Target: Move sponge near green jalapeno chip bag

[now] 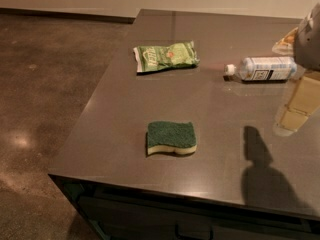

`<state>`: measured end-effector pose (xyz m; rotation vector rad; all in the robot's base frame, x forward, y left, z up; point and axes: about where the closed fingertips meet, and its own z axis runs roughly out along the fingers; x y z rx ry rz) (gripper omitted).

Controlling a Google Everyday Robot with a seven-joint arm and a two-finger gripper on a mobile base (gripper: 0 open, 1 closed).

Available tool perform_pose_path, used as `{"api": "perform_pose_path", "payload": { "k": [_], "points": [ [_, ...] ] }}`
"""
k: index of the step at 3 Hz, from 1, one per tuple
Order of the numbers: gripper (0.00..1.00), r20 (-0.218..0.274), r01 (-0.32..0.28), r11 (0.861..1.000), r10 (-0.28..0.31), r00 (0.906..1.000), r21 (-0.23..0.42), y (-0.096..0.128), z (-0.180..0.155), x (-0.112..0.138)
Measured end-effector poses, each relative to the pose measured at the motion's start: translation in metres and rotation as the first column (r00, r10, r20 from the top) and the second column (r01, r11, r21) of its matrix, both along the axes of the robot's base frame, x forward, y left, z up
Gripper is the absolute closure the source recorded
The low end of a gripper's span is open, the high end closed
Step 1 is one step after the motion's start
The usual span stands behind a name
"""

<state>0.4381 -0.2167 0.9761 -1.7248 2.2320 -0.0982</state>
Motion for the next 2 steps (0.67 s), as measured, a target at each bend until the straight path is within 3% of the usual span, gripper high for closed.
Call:
{"api": "perform_pose_path", "payload": {
  "k": [2],
  "points": [
    [0.0,0.006,-0.002,1.0,0.002,1.0,0.017,0.004,-0.0015,0.0011]
  ]
}}
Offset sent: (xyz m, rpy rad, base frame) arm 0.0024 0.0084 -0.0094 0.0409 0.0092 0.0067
